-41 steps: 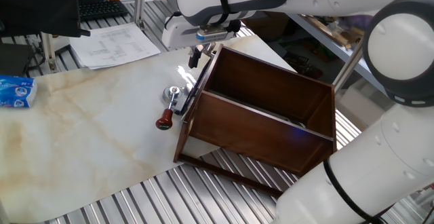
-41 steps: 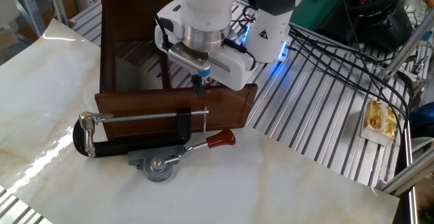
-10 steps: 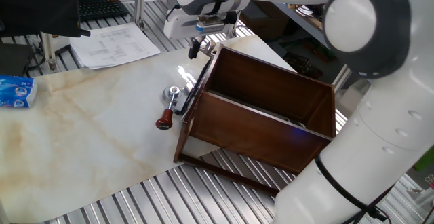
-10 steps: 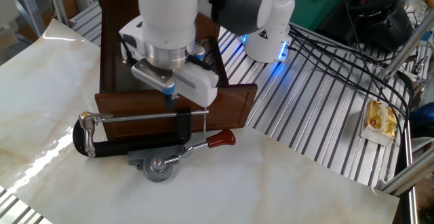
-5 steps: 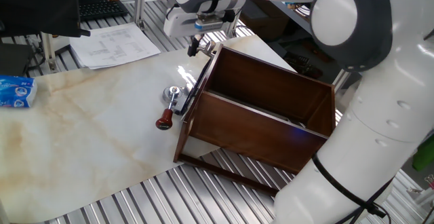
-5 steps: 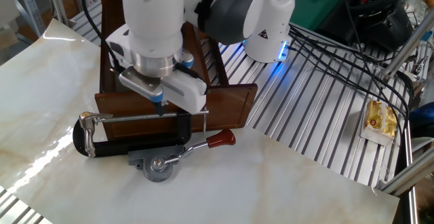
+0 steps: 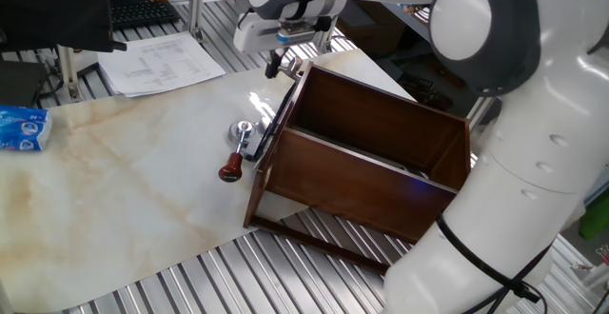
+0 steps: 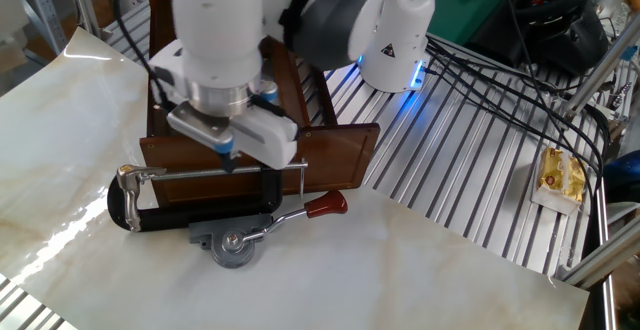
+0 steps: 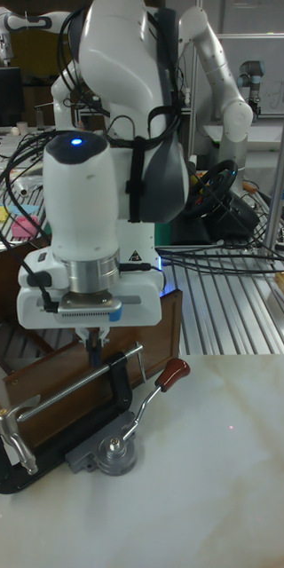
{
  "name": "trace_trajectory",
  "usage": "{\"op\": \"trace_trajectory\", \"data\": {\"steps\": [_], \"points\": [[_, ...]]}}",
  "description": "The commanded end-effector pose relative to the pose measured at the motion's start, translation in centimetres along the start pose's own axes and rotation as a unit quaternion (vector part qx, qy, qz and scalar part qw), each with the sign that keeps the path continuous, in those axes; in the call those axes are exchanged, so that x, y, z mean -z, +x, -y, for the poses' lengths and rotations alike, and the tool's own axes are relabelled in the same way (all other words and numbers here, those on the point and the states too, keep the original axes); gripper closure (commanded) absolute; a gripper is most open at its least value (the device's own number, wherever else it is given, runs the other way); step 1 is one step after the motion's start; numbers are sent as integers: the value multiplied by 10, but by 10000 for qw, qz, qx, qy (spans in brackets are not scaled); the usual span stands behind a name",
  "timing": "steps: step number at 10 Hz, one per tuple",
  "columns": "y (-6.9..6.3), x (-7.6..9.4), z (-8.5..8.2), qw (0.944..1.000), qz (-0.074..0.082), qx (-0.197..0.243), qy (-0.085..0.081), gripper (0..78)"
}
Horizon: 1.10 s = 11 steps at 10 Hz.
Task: Turn off the water tap
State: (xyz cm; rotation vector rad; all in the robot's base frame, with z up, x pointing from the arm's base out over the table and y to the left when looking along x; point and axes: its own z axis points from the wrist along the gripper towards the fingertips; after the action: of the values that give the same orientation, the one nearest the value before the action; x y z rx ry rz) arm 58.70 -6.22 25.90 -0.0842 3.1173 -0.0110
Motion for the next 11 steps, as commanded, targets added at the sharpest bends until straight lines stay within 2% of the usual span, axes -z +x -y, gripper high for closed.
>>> {"op": "trace_trajectory", "data": {"steps": [1, 2, 6, 7, 8, 10, 11], "points": [[-3, -2, 4, 10000, 48, 51, 2, 776], [-3, -2, 4, 9999, 39, -110, 16, 776], [-3, -2, 4, 9995, -67, -314, 11, 776], [-3, -2, 4, 9980, 45, -635, 10, 776], [-3, -2, 4, 9957, 53, -926, -24, 776], [-1, 0, 2, 9896, -231, -1421, -15, 776], [6, 3, -1, 9860, -215, -1651, -20, 776]]}}
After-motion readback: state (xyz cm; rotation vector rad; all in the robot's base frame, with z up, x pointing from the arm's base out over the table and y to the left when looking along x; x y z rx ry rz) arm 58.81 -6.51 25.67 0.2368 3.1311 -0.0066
